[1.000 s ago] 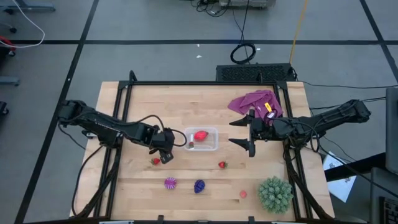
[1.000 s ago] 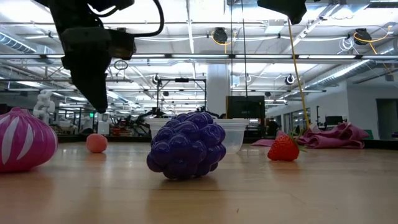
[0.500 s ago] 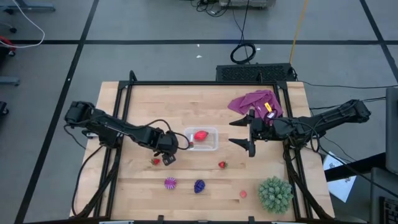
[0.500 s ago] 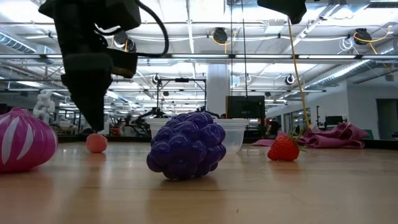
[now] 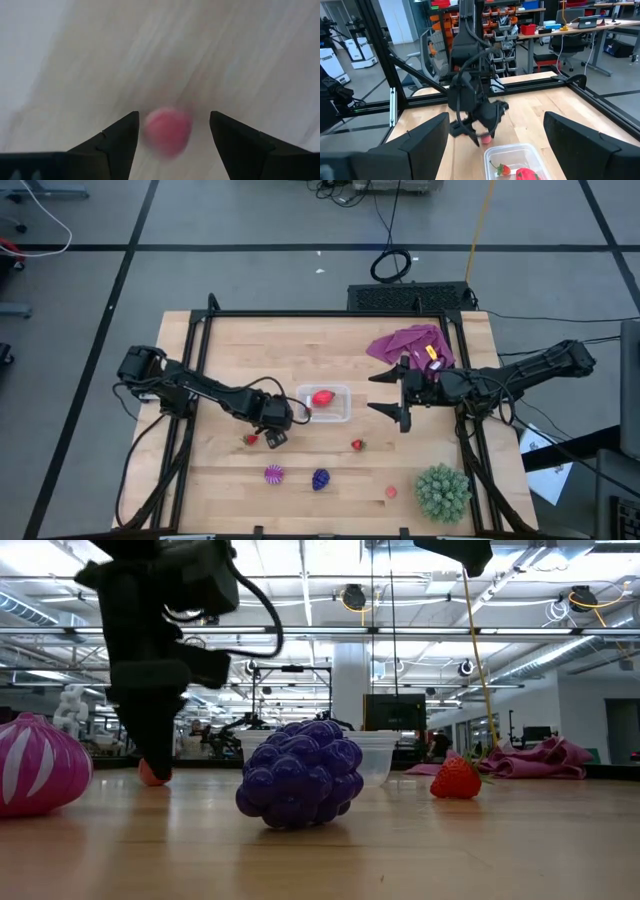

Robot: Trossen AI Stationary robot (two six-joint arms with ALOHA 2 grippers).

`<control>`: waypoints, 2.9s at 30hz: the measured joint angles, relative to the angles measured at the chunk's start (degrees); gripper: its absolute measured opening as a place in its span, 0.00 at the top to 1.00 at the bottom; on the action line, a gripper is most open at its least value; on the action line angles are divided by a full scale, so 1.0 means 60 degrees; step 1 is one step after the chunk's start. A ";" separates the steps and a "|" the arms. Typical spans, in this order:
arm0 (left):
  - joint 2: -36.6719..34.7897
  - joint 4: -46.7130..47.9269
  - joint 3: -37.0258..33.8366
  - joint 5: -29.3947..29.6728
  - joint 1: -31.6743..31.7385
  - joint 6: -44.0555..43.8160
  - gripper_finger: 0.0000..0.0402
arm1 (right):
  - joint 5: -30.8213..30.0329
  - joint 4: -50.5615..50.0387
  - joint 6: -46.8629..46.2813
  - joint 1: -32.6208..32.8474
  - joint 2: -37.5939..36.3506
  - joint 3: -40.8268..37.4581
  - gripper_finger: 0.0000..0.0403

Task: Pick and placing Produce into tupperware
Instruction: Put the left pink peach into the transparent container

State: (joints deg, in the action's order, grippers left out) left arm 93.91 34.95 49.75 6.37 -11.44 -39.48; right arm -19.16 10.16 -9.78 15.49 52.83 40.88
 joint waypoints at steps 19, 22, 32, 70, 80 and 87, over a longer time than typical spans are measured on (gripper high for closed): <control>0.0163 -0.0351 -0.0017 -0.0156 0.0018 0.0240 0.47 | 0.0007 0.0137 0.0000 0.0069 -0.0003 0.0000 0.21; 0.0163 -0.0344 -0.0017 -0.0156 0.0018 0.0240 0.49 | 0.0007 0.0139 0.0000 0.0069 -0.0003 0.0000 0.21; 0.0159 -0.0337 -0.0017 -0.0149 0.0018 0.0244 0.60 | 0.0007 0.0133 0.0000 0.0072 -0.0003 0.0000 0.21; 0.0152 0.3898 0.3802 0.1049 0.0036 0.1575 0.65 | 0.0007 0.0231 0.0025 0.0069 0.0001 0.0000 0.21; 0.0146 0.3375 0.5553 0.1972 0.0111 0.2984 0.65 | 0.0004 0.0374 0.0396 0.0067 -0.0140 0.0000 0.21; 0.0670 0.2485 0.5553 0.1419 0.0671 0.3777 0.65 | 0.0004 0.0395 0.0426 0.0061 -0.0449 0.0000 0.21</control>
State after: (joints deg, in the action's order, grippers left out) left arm 97.93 49.86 83.07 14.88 -7.41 -16.82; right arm -19.14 12.53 -7.22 15.86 50.14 40.88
